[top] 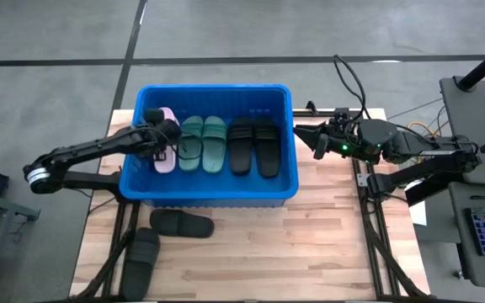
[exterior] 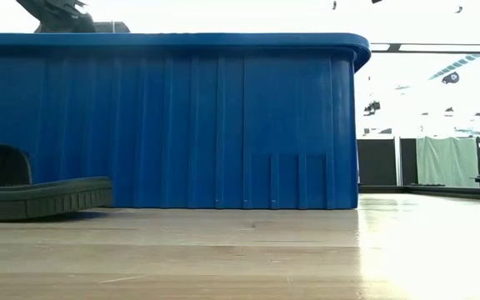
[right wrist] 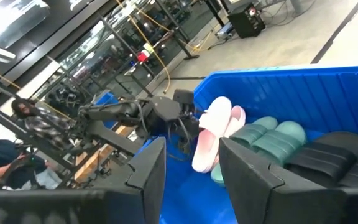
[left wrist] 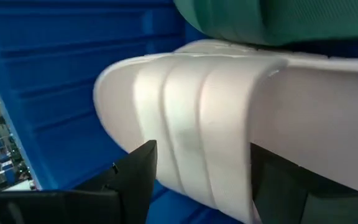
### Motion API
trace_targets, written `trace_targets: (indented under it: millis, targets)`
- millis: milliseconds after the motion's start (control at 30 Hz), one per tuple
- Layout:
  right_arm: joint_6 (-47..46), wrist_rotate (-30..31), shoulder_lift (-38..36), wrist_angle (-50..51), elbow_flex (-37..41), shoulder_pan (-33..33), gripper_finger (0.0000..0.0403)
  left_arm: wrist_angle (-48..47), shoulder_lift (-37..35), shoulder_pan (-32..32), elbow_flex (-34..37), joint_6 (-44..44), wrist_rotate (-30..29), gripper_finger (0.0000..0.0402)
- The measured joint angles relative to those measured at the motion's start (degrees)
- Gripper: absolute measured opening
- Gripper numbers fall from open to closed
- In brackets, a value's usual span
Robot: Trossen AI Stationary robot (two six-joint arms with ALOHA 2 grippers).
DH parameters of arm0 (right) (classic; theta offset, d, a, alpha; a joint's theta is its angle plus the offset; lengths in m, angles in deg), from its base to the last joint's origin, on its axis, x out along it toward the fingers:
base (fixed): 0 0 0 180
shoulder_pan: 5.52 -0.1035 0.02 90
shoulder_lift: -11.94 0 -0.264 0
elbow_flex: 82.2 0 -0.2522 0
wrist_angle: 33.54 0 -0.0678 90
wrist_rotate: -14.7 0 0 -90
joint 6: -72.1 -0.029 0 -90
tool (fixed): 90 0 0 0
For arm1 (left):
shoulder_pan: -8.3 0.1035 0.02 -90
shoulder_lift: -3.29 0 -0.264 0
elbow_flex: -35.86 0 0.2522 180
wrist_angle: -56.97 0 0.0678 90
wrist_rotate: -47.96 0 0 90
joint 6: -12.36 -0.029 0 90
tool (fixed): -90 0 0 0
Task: Pick and place slides into bin
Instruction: Put the pink slide into the blue bin
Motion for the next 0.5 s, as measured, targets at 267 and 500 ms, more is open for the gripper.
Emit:
trace_targets:
  millis: [267, 500]
  targets:
    - [0.10, -0.20, 0.01, 0.05, 0.01, -0.01, 0.0134, -0.42, -2.76, 0.00, -3.08, -0.04, 3.10, 0.0213]
    - [0.13, -0.20, 0.02, 0.26, 0.02, -0.01, 0.0139, -3.50, -5.09, 0.00, -3.01, -0.09, 4.06, 0.0213]
